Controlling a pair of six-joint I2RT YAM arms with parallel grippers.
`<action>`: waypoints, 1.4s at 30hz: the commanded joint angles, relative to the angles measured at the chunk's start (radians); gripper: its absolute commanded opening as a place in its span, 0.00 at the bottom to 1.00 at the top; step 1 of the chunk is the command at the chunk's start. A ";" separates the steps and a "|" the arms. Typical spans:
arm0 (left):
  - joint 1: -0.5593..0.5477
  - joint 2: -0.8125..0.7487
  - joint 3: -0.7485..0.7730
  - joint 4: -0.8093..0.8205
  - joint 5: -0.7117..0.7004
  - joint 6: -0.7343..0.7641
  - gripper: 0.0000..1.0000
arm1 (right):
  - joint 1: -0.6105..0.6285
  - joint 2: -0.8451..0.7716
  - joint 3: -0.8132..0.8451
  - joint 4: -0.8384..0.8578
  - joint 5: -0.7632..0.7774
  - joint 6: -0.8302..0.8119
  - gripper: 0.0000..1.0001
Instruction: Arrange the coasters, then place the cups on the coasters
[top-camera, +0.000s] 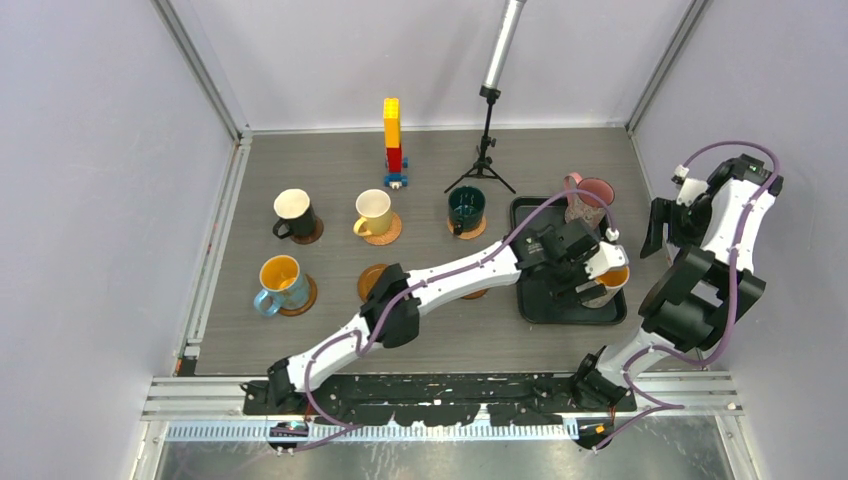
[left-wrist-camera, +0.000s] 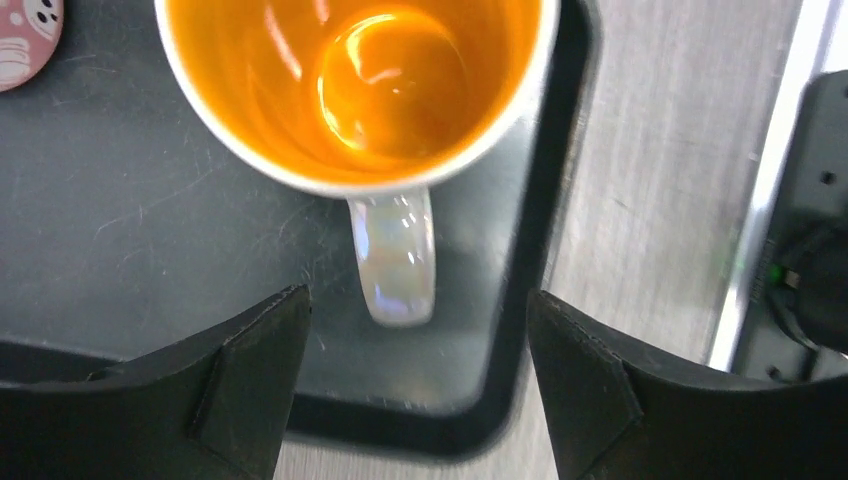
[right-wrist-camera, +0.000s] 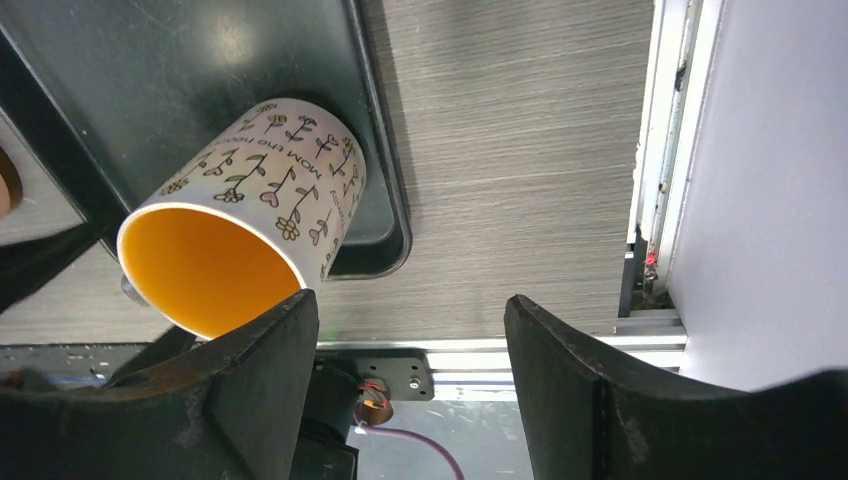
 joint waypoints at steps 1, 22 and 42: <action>0.005 0.085 0.061 0.069 -0.037 0.015 0.77 | 0.000 -0.015 0.013 -0.038 0.018 -0.069 0.73; 0.009 0.159 0.153 0.238 -0.042 0.028 0.22 | -0.029 -0.020 -0.030 -0.063 0.015 -0.132 0.71; 0.074 -0.214 -0.293 0.533 -0.022 -0.007 0.00 | -0.029 0.000 0.000 -0.082 -0.064 -0.075 0.70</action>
